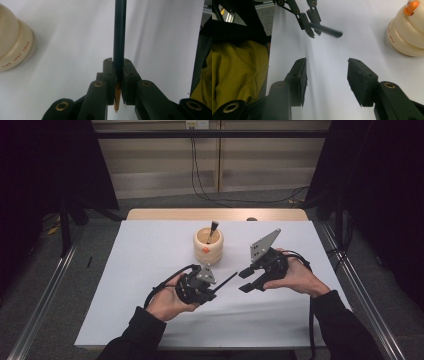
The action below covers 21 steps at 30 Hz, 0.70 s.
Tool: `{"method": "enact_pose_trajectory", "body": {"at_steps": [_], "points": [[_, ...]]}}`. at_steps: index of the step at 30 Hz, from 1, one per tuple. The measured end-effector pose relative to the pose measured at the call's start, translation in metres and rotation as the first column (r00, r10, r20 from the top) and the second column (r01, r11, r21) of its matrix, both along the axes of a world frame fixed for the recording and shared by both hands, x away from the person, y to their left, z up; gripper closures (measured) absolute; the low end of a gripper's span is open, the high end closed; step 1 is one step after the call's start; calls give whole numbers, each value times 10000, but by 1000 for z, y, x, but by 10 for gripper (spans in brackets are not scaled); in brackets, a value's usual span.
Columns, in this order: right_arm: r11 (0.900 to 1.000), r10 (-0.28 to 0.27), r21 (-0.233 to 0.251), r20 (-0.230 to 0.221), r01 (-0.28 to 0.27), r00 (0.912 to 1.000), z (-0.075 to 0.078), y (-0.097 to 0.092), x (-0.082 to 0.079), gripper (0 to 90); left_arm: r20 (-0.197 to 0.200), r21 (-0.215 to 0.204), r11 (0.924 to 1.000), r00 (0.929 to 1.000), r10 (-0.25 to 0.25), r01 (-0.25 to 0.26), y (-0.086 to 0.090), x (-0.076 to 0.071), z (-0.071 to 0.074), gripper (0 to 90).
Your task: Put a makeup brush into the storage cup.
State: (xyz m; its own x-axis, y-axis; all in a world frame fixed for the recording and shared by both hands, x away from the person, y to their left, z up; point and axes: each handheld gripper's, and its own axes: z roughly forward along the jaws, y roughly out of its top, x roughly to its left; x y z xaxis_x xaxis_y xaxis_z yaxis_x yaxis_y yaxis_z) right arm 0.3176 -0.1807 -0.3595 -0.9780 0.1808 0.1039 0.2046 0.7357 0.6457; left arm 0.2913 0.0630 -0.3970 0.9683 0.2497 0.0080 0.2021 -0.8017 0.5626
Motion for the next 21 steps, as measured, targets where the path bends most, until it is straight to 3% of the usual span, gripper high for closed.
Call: {"method": "enact_pose_trajectory", "body": {"at_steps": [6,11,16,21], "points": [[9989,344,-304,-122,-348,9993,-4,3,0,537,-86,498,9982,9994,-344,348,-6,-3,-4,839],[9959,542,-714,-220,-557,9983,-9,9,-2,578,-33,665,9964,9986,-525,526,-11,-7,-4,839],[9937,754,-802,-381,-783,9964,-11,14,-3,617,74,905,9931,9971,-755,746,-16,-12,-3,839],[9911,954,-880,-516,-997,9941,-12,17,-5,654,-65,1013,9913,9964,-841,843,-21,-15,-7,839]]}}
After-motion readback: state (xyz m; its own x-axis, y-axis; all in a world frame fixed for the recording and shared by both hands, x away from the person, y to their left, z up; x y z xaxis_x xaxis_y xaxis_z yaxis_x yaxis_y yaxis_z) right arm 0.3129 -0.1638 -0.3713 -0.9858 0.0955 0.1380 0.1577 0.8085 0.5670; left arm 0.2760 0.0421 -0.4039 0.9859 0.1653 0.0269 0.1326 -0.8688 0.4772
